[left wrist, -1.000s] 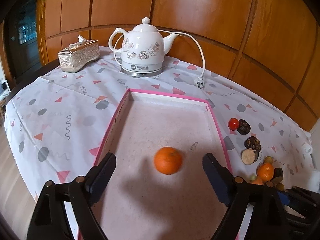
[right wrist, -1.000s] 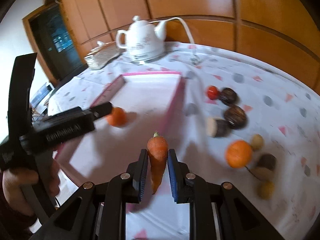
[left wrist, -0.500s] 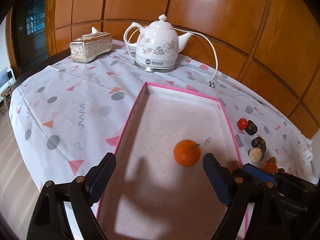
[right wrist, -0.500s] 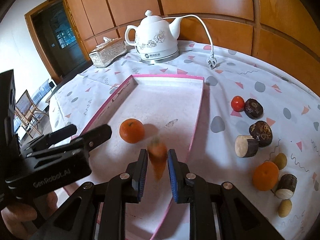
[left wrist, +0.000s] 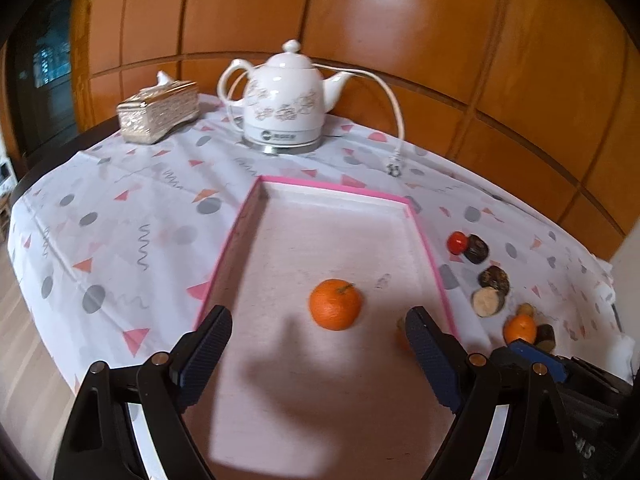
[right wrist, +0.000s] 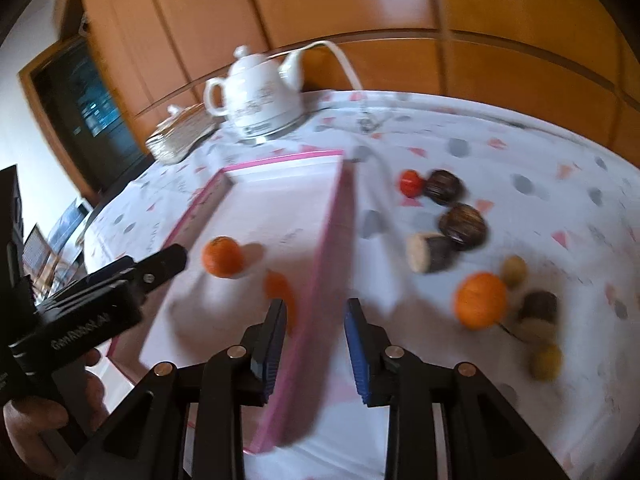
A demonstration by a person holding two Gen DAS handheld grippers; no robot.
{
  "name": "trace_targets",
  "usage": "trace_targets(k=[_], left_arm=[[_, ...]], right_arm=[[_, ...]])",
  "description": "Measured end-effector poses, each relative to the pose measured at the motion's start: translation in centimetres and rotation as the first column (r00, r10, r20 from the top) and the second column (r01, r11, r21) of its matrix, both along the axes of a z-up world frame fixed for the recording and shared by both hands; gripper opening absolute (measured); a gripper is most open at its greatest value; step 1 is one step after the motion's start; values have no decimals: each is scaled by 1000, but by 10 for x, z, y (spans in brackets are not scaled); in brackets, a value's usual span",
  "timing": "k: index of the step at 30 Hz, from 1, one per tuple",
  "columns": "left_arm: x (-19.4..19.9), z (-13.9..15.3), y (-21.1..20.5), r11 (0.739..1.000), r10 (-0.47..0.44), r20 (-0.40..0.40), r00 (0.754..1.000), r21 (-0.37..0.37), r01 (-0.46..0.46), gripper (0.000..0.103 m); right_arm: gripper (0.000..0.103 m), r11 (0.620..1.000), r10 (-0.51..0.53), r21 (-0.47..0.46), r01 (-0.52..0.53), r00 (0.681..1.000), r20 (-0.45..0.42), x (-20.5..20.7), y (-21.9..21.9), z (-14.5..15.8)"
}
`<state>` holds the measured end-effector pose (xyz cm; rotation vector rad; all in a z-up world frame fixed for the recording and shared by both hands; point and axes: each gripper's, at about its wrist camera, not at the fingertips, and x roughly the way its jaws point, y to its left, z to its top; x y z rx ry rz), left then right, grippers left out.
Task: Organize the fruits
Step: 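Lower the carrot into the pink tray and open the right gripper, then grasp the beige round ball with right while left grasps the wooden cylinder slice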
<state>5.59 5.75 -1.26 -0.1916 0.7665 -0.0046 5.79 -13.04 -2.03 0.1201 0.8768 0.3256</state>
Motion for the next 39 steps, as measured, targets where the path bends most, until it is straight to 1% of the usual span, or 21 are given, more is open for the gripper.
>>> trace_targets(k=[4, 8, 12, 18, 20, 22, 26, 27, 28, 30, 31, 34, 39], left_arm=[[-1, 3, -14, 998, -55, 5, 998, -2, 55, 89], [-1, 6, -29, 993, -117, 10, 993, 9, 117, 88], [1, 9, -50, 980, -199, 13, 980, 15, 199, 82], [8, 10, -77, 959, -281, 6, 960, 21, 281, 81], [10, 8, -85, 952, -306, -1, 952, 16, 306, 80], [14, 6, -91, 945, -327, -17, 945, 9, 327, 76], [24, 1, -103, 934, -357, -37, 933, 12, 358, 72], [26, 0, -105, 931, -364, -42, 931, 9, 364, 68], [28, -1, -108, 928, -372, -48, 927, 5, 373, 67], [33, -3, -112, 926, -377, -59, 924, 7, 379, 67], [35, -4, -114, 925, -379, -63, 923, 5, 380, 67], [43, -6, -119, 923, -385, -72, 920, 0, 386, 67], [59, -10, -127, 914, -405, -88, 910, -14, 405, 67]], right_arm=[[30, 997, -74, 6, 74, 997, -16, -6, -29, -3], [30, 988, -157, -3, 157, 987, -34, -15, -61, -10], [30, 971, -239, -7, 239, 970, -48, -24, -90, -16], [30, 949, -315, -20, 314, 946, -73, -37, -120, -27], [30, 944, -329, -18, 328, 941, -86, -42, -128, -31], [30, 940, -340, -20, 339, 936, -94, -45, -131, -34], [30, 933, -358, -23, 358, 928, -103, -46, -138, -38], [30, 932, -362, -22, 362, 926, -104, -45, -139, -38], [30, 932, -362, -21, 362, 926, -103, -44, -139, -38], [37, 933, -359, -20, 359, 928, -103, -41, -139, -37], [38, 933, -359, -23, 359, 928, -101, -38, -138, -37], [38, 934, -356, -38, 354, 931, -81, -29, -136, -35], [38, 933, -357, -78, 351, 931, -81, -13, -137, -40]])
